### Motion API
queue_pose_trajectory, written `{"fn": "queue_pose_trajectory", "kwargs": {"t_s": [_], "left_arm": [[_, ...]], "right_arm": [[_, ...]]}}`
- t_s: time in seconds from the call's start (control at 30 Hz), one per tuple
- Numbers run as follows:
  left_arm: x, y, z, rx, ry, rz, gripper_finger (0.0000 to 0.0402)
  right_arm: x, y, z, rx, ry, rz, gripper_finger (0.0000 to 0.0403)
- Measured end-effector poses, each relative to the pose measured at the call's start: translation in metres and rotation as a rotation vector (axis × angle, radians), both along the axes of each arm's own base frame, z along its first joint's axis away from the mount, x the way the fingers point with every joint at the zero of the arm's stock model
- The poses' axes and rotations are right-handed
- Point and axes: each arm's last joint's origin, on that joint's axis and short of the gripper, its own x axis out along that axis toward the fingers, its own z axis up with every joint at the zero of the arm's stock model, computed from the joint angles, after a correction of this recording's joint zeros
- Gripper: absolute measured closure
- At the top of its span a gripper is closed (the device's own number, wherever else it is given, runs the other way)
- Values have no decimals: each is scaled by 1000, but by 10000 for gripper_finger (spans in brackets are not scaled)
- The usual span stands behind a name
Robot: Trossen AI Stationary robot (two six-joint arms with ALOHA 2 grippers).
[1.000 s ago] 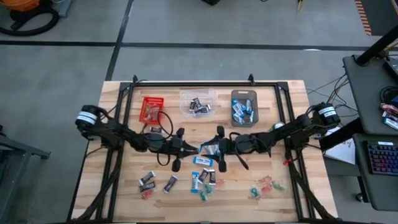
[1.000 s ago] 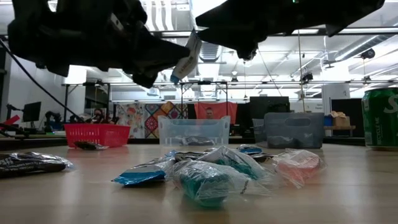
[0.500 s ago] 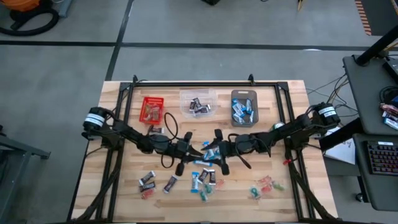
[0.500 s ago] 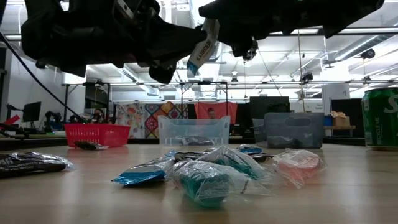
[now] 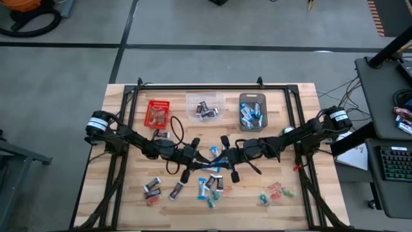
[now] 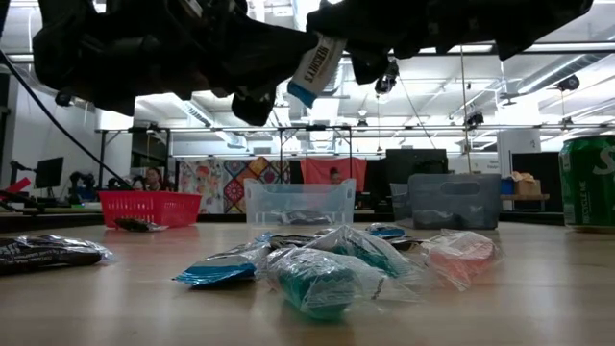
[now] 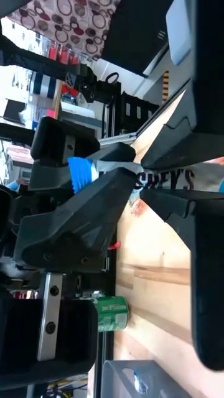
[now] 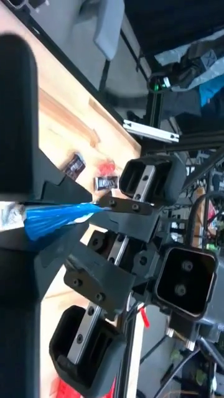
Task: Sort candy
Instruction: Put the white chocolate bar into the black bin
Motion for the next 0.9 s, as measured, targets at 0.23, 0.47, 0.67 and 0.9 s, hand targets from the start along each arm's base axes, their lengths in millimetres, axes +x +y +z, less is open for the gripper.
{"fn": "queue_pose_trajectory", "kwargs": {"t_s": [0.23,0.47,0.67,0.9], "left_arm": [[-6,2,-2,-9,26,10,306],[-15,5,-1,21,188,22,261],[-32,10,10,50,362,88,256],[-53,18,23,77,479,216,256]], "right_arm": [[1,-4,0,49,17,-14,384],[-11,-24,6,39,150,-297,386],[-46,-55,19,-24,252,-887,386],[-92,-92,19,-7,290,-1405,386]]}}
